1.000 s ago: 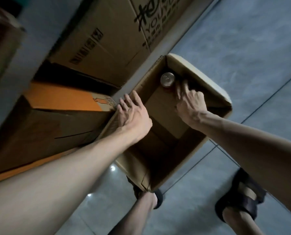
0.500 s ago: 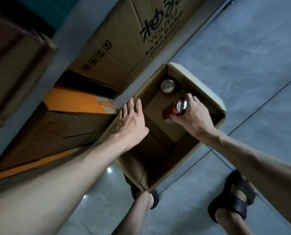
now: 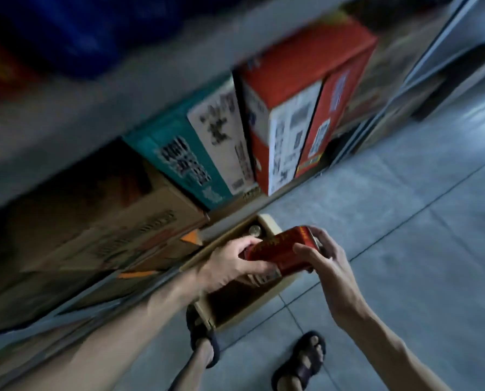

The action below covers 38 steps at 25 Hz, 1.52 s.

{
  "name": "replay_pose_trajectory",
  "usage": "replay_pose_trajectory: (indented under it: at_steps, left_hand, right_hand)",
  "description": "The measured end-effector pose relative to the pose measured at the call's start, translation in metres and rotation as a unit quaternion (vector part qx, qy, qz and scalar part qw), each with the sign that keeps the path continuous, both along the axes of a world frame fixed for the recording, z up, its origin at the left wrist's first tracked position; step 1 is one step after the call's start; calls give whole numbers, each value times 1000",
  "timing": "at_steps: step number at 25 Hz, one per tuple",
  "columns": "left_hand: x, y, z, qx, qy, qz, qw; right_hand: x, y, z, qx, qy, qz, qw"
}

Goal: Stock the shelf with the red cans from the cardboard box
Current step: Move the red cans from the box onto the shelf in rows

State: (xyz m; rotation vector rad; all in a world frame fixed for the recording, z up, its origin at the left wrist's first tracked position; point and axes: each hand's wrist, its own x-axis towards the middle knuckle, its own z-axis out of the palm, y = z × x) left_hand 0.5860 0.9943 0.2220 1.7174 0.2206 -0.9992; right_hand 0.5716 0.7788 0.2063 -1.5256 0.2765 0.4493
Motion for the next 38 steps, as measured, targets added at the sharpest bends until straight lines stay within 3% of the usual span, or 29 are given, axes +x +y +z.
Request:
replay_pose_trajectory:
  at_steps: [2,8,15,19,25,27,29,32,34,38]
  left_hand:
    - [6,3,62,-44,18,-6,999]
    - [-6,25,248,-30,-94,23,995]
    - [-57,55,347,181,-226,137,947]
    - [-80,81,356,201,-252,202,925]
    - [-100,122,340,116,-290,329,891]
    - [-107,138,328,124,-300,367,872]
    - [-116,157,313,243,-272,396,843]
    - [-128,183,290,469,-241,342,778]
    - [-129,195,282,514,-215,282,781]
    - [-121,208,272,492,-148,194,835]
  right_hand:
    - [11,0,65,20,-17,54,998]
    - [37,35,258,6,-73,179,981]
    - [36,88,369,-106,-111,304,940]
    - [30,132,380,-130,-141,327,925]
    - [34,210,381,-153,-207,345,903]
    - [39,230,378,-176,-272,353,878]
    - [44,249,370,-235,-352,359,832]
    - [51,272,355,-286,-417,382,773]
    - [55,282,343,-286,-455,394,746]
    - [53,293,323,-291,-485,410,715]
